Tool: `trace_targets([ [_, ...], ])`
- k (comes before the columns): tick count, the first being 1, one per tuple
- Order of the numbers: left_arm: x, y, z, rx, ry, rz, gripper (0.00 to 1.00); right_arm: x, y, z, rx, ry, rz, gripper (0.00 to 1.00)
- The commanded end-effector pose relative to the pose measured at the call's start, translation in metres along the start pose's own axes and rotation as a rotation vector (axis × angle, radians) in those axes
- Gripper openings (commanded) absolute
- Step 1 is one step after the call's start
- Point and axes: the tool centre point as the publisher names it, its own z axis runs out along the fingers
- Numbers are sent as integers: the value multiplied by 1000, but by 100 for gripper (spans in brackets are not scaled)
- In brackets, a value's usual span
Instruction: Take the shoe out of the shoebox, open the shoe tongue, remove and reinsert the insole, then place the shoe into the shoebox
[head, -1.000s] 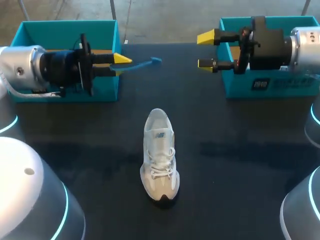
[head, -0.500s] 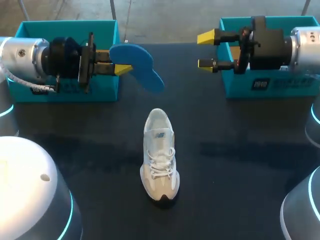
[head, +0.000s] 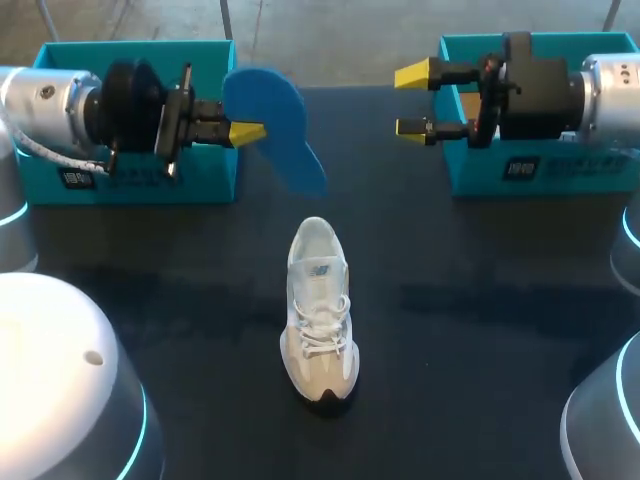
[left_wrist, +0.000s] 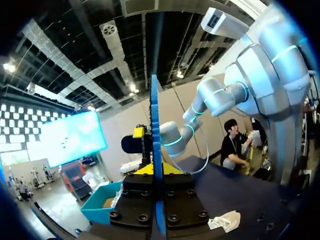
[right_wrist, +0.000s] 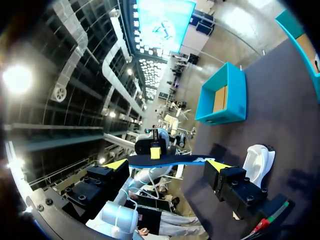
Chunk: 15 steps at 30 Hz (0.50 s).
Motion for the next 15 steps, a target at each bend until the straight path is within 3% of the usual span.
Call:
trace_targets([
  [1, 2, -4, 0, -8, -40, -363, 0, -1, 0, 2, -2, 0, -1, 100],
  [7, 9, 3, -5, 44, -59, -678, 0, -1, 0, 2, -2, 0, -1, 100],
  [15, 9, 6, -7, 38, -94, -702, 0, -1, 0, 2, -2, 0, -1, 100],
])
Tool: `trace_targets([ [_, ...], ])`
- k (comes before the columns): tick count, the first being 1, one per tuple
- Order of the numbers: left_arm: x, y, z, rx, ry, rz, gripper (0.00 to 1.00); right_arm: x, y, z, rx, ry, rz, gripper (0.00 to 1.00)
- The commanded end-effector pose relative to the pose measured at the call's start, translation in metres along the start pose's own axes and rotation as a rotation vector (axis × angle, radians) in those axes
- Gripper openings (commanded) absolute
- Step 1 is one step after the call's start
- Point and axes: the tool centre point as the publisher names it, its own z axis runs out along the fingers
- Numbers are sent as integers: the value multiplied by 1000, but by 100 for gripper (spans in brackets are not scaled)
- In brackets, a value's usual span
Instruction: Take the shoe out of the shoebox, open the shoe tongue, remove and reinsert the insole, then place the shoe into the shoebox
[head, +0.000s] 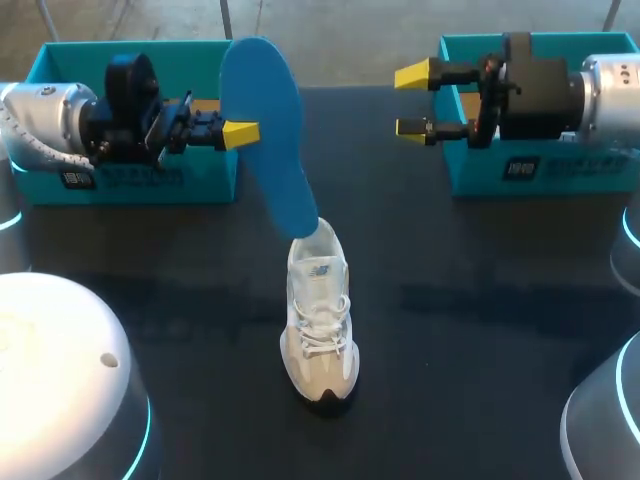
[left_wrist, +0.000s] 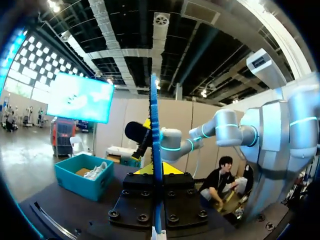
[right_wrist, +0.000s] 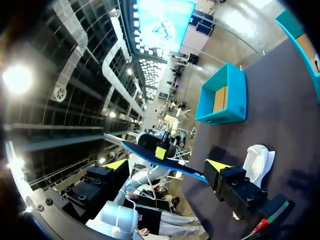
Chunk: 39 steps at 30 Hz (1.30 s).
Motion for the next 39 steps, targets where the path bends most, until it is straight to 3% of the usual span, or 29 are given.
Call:
trace_targets([
  [1, 3, 0, 2, 17, -42, -212, 0, -1, 0, 2, -2, 0, 0, 100],
  [8, 3, 0, 2, 17, -42, -212, 0, -1, 0, 2, -2, 0, 0, 100],
  [15, 5, 4, -1, -44, -15, -562, 0, -1, 0, 2, -2, 0, 0, 100],
  [23, 1, 10, -3, -45, -26, -1004, 0, -1, 0, 2, -2, 0, 0, 100],
  [30, -4, 8, -4, -36, 2, -1228, 0, -1, 0, 2, -2, 0, 0, 100],
  [39, -5, 8, -3, -56, 4, -1235, 0, -1, 0, 2, -2, 0, 0, 100],
])
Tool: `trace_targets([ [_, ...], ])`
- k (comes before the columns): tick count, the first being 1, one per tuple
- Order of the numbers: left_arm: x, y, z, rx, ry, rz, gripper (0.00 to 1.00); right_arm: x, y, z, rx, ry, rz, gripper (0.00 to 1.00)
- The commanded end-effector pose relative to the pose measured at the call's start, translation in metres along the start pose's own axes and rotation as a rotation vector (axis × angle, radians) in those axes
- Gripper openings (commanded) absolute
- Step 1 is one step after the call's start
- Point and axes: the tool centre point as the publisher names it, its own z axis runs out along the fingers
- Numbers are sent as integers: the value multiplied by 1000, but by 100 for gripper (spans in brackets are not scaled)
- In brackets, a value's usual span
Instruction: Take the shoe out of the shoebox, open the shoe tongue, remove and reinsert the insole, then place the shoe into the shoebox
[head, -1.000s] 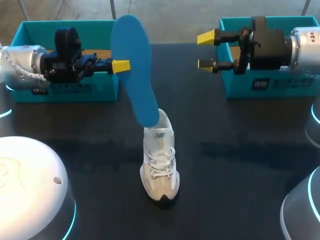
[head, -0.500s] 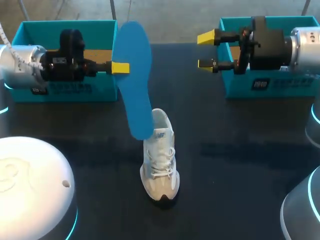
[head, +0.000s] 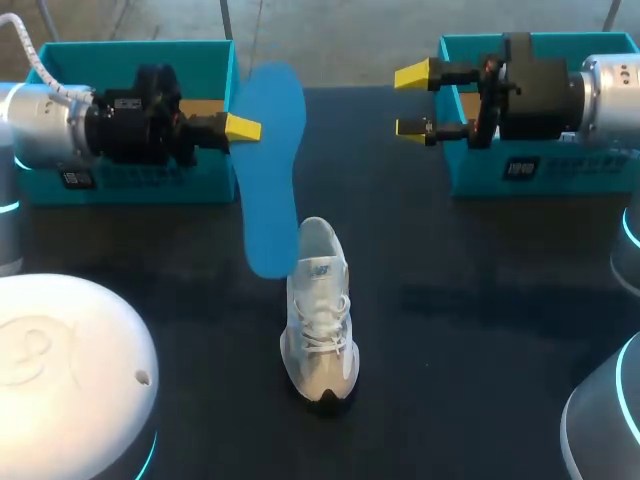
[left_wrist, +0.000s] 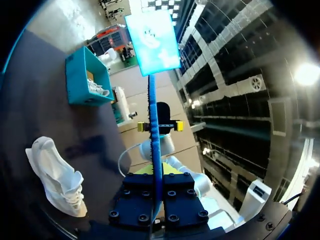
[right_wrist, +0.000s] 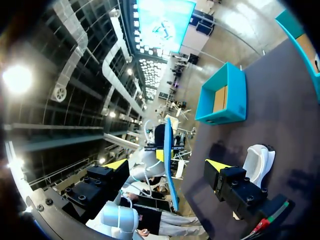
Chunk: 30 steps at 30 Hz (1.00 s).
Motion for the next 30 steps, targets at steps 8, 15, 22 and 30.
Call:
trace_targets([
  [8, -3, -3, -1, -19, 21, -100, 0, -1, 0, 2, -2, 0, 0, 100],
  [15, -18, -6, -3, -9, 42, -165, 0, -1, 0, 2, -2, 0, 0, 100],
  [22, -22, -7, -2, -14, 40, -183, 0, -1, 0, 2, -2, 0, 0, 100],
  [30, -25, -7, -3, -30, 49, -242, 0, -1, 0, 2, -2, 0, 0, 100],
])
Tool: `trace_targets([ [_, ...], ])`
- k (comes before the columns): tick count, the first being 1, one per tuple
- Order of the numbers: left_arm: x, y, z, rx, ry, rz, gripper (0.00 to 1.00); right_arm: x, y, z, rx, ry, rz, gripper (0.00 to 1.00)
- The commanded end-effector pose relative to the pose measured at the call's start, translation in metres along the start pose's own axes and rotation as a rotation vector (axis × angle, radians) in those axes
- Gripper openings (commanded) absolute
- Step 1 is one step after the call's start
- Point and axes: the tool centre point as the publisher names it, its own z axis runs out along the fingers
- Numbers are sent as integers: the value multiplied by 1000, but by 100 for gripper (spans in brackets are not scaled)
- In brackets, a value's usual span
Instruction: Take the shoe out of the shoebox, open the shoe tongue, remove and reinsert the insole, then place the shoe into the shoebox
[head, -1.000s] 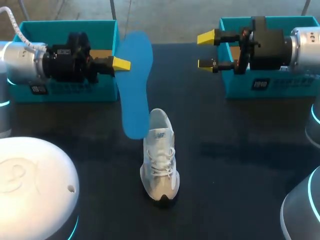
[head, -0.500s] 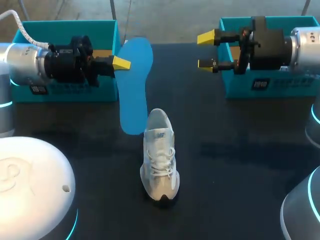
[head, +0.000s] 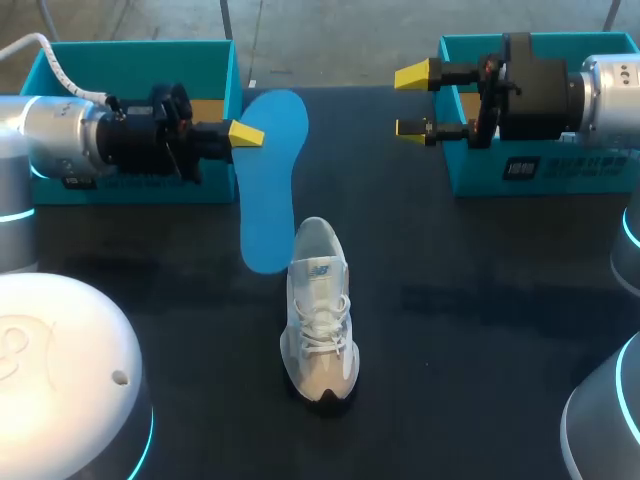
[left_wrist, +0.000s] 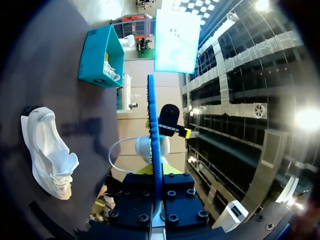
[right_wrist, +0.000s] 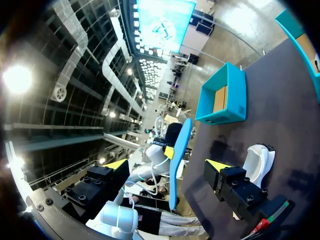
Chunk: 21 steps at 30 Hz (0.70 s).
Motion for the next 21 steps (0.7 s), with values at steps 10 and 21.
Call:
trace_targets([
  [10, -15, -16, 8, 42, 26, -26, 0, 25, -3, 16, 5, -182, -69, 100],
  [21, -19, -24, 16, 56, -1, 17, 0, 50, -7, 27, -33, -475, -115, 100],
])
